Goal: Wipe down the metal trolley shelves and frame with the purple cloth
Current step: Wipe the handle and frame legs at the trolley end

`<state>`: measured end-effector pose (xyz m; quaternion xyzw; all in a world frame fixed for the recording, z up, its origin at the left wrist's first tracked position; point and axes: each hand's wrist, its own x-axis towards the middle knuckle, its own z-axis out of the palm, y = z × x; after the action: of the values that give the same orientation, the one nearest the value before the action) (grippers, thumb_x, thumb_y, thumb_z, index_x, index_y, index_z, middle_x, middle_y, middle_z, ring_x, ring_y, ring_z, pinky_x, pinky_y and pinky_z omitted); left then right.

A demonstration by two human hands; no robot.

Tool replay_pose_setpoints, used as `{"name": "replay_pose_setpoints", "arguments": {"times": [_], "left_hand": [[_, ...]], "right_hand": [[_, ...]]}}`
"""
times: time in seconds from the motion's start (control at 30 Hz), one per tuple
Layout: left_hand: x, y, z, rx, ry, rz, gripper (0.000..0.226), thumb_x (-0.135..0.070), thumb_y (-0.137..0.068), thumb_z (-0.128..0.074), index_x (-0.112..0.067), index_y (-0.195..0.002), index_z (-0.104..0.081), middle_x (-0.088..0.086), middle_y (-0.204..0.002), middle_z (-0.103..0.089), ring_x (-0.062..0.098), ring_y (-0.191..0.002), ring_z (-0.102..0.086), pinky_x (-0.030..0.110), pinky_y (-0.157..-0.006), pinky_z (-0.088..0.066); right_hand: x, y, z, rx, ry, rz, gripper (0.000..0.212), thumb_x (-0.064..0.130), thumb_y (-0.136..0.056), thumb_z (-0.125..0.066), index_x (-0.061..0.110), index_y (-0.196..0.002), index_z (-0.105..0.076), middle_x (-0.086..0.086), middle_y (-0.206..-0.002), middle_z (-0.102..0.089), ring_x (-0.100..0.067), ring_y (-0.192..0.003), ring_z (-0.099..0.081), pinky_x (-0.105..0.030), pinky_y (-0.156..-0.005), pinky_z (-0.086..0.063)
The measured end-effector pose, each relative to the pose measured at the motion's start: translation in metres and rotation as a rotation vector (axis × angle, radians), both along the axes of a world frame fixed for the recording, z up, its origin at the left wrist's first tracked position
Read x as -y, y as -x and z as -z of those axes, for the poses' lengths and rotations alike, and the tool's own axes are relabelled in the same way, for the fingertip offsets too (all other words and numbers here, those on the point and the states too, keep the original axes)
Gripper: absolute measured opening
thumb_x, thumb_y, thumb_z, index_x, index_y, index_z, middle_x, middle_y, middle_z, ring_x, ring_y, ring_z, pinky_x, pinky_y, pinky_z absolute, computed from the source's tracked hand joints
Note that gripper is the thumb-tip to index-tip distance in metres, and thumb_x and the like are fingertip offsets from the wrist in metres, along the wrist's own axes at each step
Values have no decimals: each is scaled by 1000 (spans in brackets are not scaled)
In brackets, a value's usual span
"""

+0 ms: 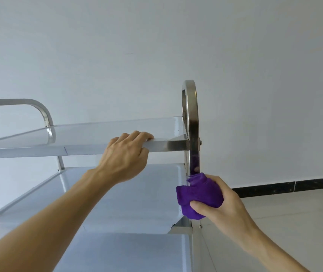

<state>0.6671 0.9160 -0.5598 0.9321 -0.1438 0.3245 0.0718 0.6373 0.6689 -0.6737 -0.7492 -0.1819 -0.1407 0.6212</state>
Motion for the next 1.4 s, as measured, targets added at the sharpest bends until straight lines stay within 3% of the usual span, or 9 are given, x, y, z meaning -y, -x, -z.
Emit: {"name": "replay_pose_setpoints", "arguments": {"times": [0.2, 0.4, 0.57, 0.7, 0.87, 1.0, 1.13, 1.27, 1.4], "left_hand": [[-16, 40, -45, -254, 368, -37, 38, -44, -82, -28, -39, -102, -59, -15, -106, -67, 17, -98, -61, 40, -88, -49], [11, 62, -91, -162, 722, 222, 49, -67, -80, -49, -40, -120, -56, -15, -116, -65, 6, -106, -64, 42, -99, -48], [32, 64, -92, 83, 552, 107, 47, -33, -93, -55, -31, -139, -46, -9, -122, -56, 6, -96, -56, 9, -72, -39], [14, 74, -87, 152, 546, 63, 42, -21, -98, -50, -31, -139, -48, -6, -113, -60, 13, -87, -53, 20, -74, -40], [-4, 88, -83, 164, 621, 129, 37, -21, -98, -54, -32, -134, -54, -7, -104, -63, 0, -68, -53, 6, -59, -38], [-27, 103, -82, 130, 653, 170, 35, -24, -99, -53, -35, -132, -55, -6, -112, -68, 12, -102, -62, 21, -86, -48], [-58, 122, -78, 149, 625, 164, 33, -31, -99, -53, -42, -130, -55, -15, -108, -70, 1, -107, -61, 14, -86, -47], [-88, 139, -75, 187, 660, 196, 36, -26, -100, -53, -34, -134, -54, -15, -114, -70, 5, -111, -64, 26, -97, -49], [-121, 153, -73, 231, 684, 213, 39, -26, -95, -53, -22, -134, -54, -7, -118, -69, 17, -107, -68, 45, -102, -48]], "right_hand": [[-23, 31, 14, 103, 31, -64, 54, 25, -69, -82, 45, -114, -59, 15, -106, -68, -8, -96, -66, -16, -74, -54], [-58, 59, 15, 282, 67, -97, 47, 38, -63, -83, 40, -106, -65, 19, -112, -65, -3, -102, -65, -14, -81, -51], [-97, 73, 23, 453, 118, -45, 46, 30, -64, -87, 43, -101, -64, 19, -108, -64, 7, -104, -63, -6, -83, -46], [-111, 75, 17, 338, 31, -140, 44, 28, -64, -87, 38, -102, -66, 16, -103, -67, -1, -98, -66, -18, -83, -53], [-114, 69, -24, 198, -135, -375, 55, 25, -72, -84, 40, -118, -58, 12, -105, -69, -15, -96, -68, -29, -77, -60], [-118, 50, -62, 269, -256, -431, 54, 20, -77, -82, 41, -118, -54, 16, -107, -66, -8, -98, -67, -17, -72, -56], [-121, 31, -89, 304, -385, -380, 49, 16, -81, -79, 36, -119, -54, 15, -110, -66, -8, -100, -66, -19, -71, -56], [-134, 19, -146, 485, -492, -319, 45, 17, -86, -73, 26, -124, -49, 23, -109, -62, -1, -100, -63, -14, -74, -53], [-167, 10, -208, 711, -235, -331, 53, 28, -86, -71, 25, -131, -42, 16, -123, -59, -15, -113, -58, -40, -92, -52]]}}
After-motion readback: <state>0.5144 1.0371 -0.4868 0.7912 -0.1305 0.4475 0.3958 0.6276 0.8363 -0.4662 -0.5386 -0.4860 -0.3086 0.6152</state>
